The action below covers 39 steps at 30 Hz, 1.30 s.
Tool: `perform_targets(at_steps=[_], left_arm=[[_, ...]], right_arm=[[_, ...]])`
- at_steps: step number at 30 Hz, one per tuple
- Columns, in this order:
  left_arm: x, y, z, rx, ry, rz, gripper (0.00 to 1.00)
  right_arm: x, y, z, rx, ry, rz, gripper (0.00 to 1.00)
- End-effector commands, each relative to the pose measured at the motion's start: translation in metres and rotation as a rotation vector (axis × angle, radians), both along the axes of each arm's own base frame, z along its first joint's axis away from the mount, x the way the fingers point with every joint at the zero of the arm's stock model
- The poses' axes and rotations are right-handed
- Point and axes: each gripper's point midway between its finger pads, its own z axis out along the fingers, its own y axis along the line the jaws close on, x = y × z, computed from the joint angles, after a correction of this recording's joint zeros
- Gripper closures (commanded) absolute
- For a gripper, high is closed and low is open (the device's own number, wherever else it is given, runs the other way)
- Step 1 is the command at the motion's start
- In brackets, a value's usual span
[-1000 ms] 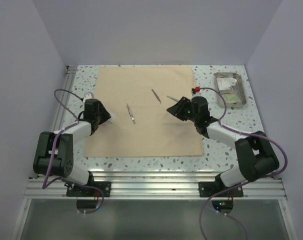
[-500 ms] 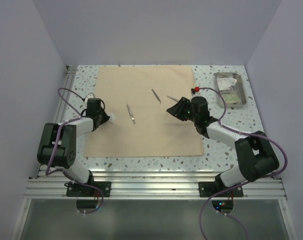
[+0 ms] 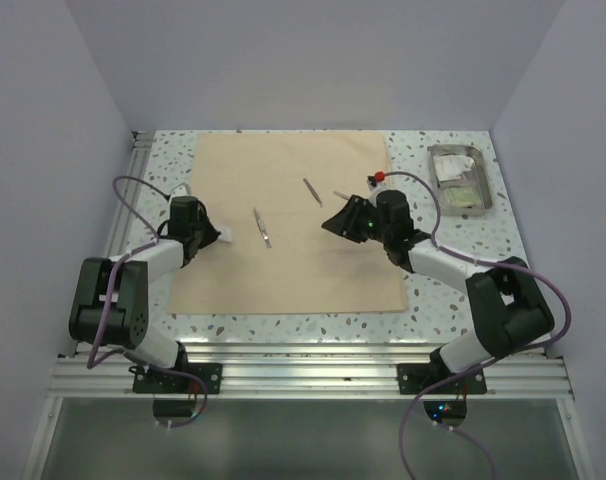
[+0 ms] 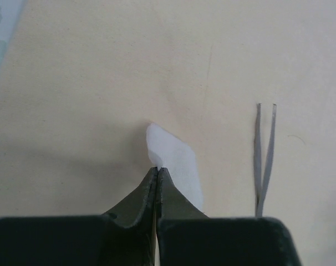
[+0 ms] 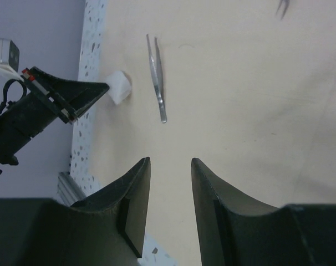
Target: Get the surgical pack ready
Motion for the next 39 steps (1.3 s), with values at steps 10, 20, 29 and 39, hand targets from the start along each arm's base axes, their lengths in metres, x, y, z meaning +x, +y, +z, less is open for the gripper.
perform_targets(at_steps=[10, 20, 29, 39], left_arm=[[-0.024, -0.071, 0.083, -0.234, -0.212, -0.389, 1.00], [-0.062, -0.171, 0.120, -0.427, -0.244, -0.801, 1.00], [-0.080, -0.201, 0.152, -0.523, -0.278, -0.920, 1.00], [-0.093, -0.207, 0.163, -0.583, -0.289, -0.985, 1.00]], right_arm=[[-0.024, 0.081, 0.028, 0.133, -0.094, 0.374, 0.48], [-0.044, 0.078, 0.046, 0.117, -0.259, 0.503, 0.38], [-0.049, 0.066, 0.052, 0.131, -0.333, 0.469, 0.38], [-0.051, 0.073, 0.056, 0.294, -0.307, 0.504, 0.42]])
